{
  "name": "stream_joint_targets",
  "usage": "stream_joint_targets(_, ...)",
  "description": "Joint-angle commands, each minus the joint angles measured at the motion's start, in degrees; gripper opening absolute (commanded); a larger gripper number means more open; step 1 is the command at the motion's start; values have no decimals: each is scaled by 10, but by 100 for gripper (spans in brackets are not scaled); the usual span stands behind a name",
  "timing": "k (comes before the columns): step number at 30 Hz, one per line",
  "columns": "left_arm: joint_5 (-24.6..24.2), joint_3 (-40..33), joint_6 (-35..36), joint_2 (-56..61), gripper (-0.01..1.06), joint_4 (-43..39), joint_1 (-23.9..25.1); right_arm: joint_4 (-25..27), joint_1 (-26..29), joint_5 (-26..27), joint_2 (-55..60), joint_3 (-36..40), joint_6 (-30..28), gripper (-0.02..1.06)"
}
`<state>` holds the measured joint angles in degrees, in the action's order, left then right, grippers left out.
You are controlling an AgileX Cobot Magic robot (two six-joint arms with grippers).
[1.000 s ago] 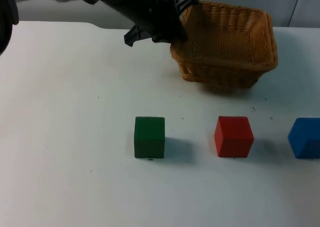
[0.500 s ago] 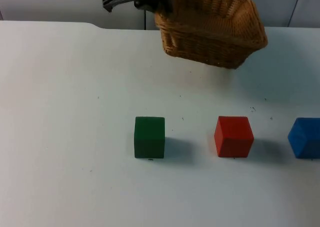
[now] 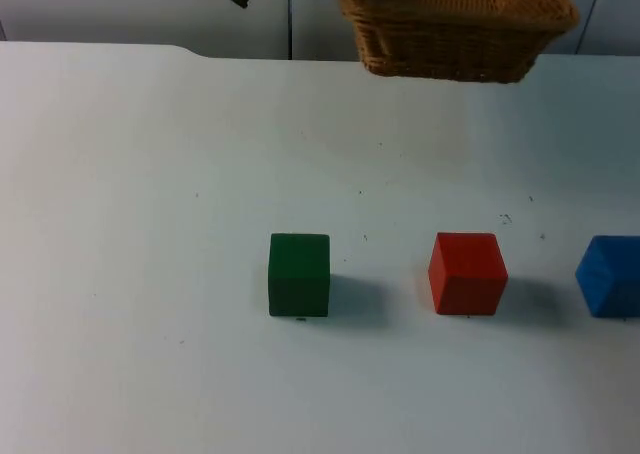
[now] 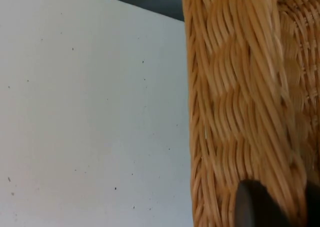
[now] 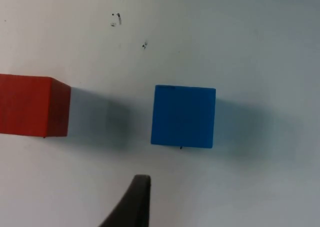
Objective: Pick up the basket with the left hand and place the blue cube into the basket with the right hand.
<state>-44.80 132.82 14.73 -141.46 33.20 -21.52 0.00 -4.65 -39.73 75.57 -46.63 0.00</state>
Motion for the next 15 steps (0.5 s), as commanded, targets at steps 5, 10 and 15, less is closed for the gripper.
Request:
stream_joint_targets(5,115,-133,8,50,0,36,-14,0,-1,1,-1,-5,-4,97)
stream_joint_targets(10,202,-296,-116,108,0,143,-10,0,-1,3,-1,-5,-4,97)
stream_joint_targets(15,202,-370,-250,162,0,251,8,0,-1,4,-1,-5,-3,97)
